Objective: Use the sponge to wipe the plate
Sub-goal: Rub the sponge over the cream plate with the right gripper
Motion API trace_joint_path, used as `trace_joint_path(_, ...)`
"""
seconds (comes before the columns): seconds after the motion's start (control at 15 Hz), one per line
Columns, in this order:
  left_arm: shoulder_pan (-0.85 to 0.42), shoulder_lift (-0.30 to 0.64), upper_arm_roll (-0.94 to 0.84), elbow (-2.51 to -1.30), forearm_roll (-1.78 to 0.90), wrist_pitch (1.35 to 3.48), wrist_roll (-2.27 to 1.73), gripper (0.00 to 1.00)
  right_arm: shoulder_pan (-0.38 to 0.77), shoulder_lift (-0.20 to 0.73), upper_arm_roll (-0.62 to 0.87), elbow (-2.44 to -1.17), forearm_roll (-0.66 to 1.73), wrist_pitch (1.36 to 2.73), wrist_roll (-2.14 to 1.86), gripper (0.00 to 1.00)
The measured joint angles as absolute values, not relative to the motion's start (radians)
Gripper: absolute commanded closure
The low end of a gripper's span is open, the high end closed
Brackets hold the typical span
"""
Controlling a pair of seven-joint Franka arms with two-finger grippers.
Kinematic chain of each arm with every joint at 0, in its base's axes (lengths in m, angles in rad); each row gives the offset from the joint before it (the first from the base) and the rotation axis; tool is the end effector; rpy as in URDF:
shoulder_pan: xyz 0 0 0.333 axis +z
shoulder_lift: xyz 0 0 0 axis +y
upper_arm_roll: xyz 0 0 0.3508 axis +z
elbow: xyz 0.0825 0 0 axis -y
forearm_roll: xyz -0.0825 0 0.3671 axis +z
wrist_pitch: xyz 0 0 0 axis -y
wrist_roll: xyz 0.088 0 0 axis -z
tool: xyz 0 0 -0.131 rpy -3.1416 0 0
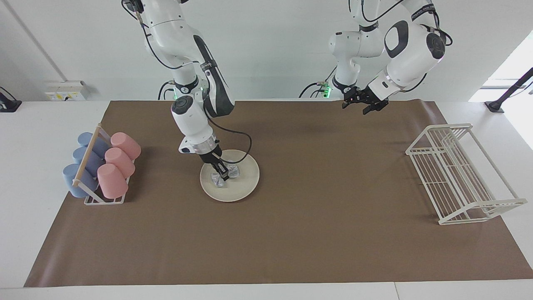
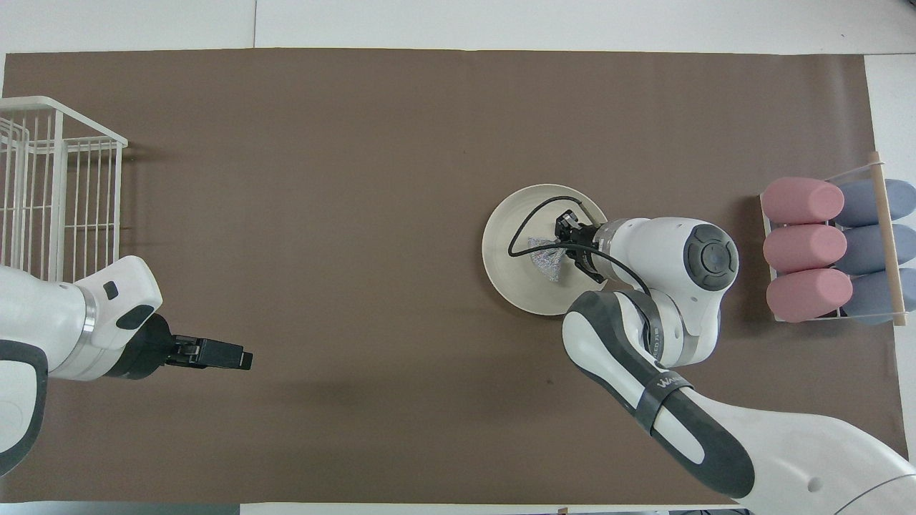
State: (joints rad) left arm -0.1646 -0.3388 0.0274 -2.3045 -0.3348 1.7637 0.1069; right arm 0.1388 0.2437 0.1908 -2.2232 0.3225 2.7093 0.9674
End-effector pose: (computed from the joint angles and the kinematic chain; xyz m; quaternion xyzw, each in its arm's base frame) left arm 0.3855 -0.0895 0.4862 0.9787 -0.0726 -0.1023 0.1623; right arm 0.5467 0.1762 0.3136 -0.8832 0.4410 -0.0300 0.1567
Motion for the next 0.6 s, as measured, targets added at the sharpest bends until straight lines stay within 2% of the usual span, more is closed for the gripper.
trace_joint_path(0.33, -0.165, -0.339, 0.028, -2.304, -0.335, 1.770, 0.104, 0.00, 0.141, 0.244, 0.190, -2.224, 0.323, 2.710, 0.981, 1.00)
trace_joint_path(0.6, -0.164, -0.339, 0.030, -2.303, -0.335, 1.784, 0.102, 0.00, 0.225, 0.243, 0.191, -2.224, 0.323, 2.712, 1.129, 1.00)
